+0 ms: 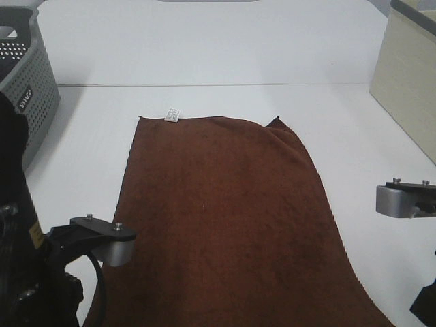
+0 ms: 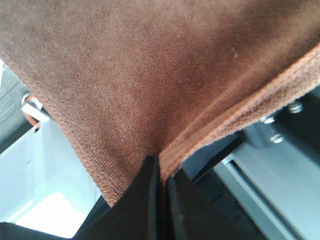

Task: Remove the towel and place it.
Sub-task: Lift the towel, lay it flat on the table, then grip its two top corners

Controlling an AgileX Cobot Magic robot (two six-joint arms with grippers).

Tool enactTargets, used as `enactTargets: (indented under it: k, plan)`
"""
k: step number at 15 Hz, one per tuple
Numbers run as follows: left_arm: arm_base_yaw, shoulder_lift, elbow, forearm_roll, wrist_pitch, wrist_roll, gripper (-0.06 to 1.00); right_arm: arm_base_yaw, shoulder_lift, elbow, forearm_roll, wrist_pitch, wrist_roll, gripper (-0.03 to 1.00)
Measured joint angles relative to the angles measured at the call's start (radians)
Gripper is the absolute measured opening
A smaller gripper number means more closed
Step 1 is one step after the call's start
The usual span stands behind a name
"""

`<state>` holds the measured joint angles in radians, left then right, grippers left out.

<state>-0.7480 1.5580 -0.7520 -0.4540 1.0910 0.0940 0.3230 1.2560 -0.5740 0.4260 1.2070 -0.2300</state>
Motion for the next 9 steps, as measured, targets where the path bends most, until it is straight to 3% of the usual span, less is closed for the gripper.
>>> enactTargets:
  k: [3, 5, 6, 7, 9]
  plan:
    - [-0.061, 0.046, -0.024, 0.004, -0.011, -0.005, 0.00, -0.001, 0.000, 0.002, -0.019, -0.010, -0.003, 0.06]
    - [-0.099, 0.053, -0.049, 0.003, -0.044, -0.009, 0.10, -0.001, 0.000, 0.002, -0.017, -0.011, -0.010, 0.14]
    - [-0.112, 0.053, -0.053, -0.001, -0.061, -0.023, 0.24, -0.001, 0.000, 0.002, -0.010, -0.011, -0.011, 0.22]
    - [-0.132, 0.053, -0.057, -0.005, -0.079, -0.063, 0.51, -0.001, 0.000, 0.002, 0.006, -0.011, -0.012, 0.40]
    - [-0.150, 0.053, -0.057, -0.019, -0.078, -0.084, 0.80, -0.001, 0.000, 0.002, 0.013, -0.011, -0.009, 0.62]
